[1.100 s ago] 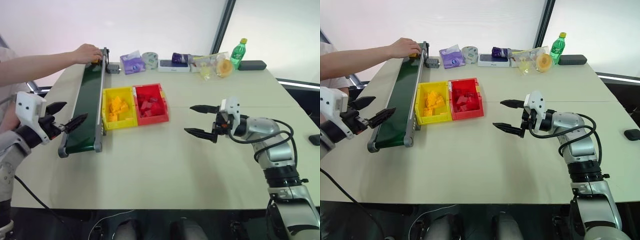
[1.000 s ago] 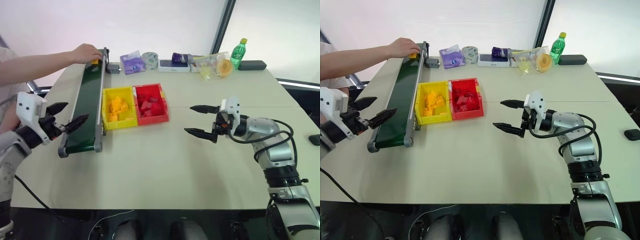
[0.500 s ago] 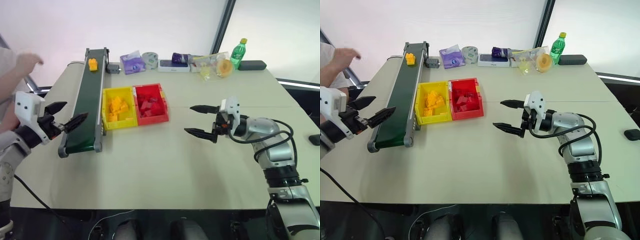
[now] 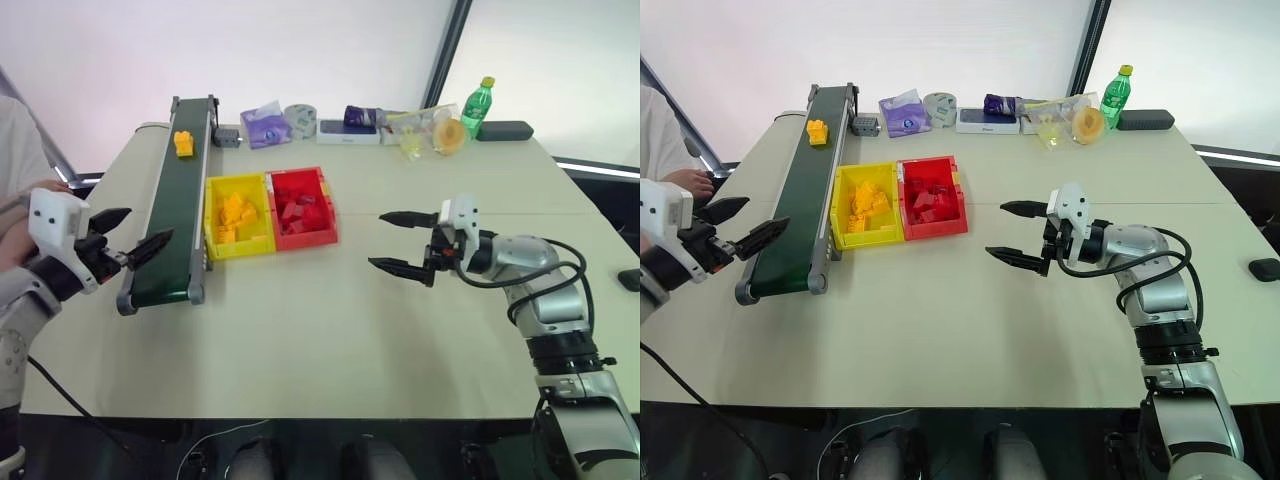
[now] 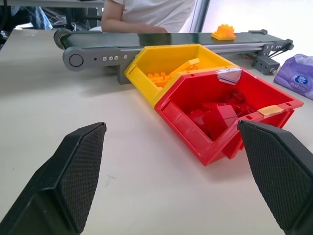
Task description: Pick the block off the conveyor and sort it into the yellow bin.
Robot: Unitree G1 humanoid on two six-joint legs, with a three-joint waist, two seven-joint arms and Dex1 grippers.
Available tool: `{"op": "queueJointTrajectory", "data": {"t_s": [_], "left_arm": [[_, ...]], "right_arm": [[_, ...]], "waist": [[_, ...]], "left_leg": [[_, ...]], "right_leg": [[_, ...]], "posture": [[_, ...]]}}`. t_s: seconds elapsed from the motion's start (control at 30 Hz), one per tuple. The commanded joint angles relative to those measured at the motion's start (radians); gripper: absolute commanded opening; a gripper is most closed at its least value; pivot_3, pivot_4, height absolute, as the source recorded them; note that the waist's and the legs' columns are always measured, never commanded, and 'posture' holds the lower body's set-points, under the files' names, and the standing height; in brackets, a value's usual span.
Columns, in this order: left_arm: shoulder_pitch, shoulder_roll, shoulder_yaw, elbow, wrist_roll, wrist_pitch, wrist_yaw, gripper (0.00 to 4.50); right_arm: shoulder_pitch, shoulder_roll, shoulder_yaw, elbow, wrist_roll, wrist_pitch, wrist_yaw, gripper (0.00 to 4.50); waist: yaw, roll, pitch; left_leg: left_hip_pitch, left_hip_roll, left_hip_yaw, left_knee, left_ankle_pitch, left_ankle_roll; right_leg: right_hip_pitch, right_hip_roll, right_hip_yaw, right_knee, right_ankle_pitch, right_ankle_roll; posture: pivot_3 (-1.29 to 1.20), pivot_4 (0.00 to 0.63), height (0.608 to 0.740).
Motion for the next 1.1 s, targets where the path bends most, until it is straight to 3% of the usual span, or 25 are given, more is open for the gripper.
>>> {"op": "queueJointTrajectory", "data": {"t_s": [0.03,0.9,1.0,1.1], "left_arm": [[-0.028,-0.013,0.035,-0.038,0.0,-0.008,0.053,4.45],[0.012,-0.019,0.052,-0.059,-0.033,0.058,0.06,4.45],[-0.002,-0.013,0.038,-0.056,-0.006,0.072,0.099,4.45],[-0.076,-0.018,-0.01,-0.024,0.068,0.166,0.256,4.45]], "right_arm": [[-0.022,-0.008,-0.012,-0.026,0.006,-0.011,0.003,4.5],[-0.021,-0.011,-0.013,-0.032,0.01,-0.003,0.006,4.5],[-0.019,-0.012,-0.013,-0.034,0.011,-0.002,0.006,4.5],[-0.019,-0.01,-0.013,-0.033,0.011,-0.002,0.006,4.5]], "waist": [[0.0,0.0,0.0],[0.0,0.0,0.0],[0.0,0.0,0.0],[0.004,0.0,0.0]], "left_leg": [[0.0,0.0,0.0,0.0,0.0,0.0],[0.0,0.0,0.0,0.0,0.0,0.0],[0.0,0.0,0.0,0.0,0.0,0.0],[0.0,0.0,0.0,0.0,0.0,0.0]], "right_leg": [[0.0,0.0,0.0,0.0,0.0,0.0],[0.0,0.0,0.0,0.0,0.0,0.0],[0.0,0.0,0.0,0.0,0.0,0.0],[0.0,0.0,0.0,0.0,0.0,0.0]], "posture": [[0.0,0.15,0.74],[0.0,0.15,0.74],[0.0,0.15,0.74],[0.0,0.15,0.74]]}}
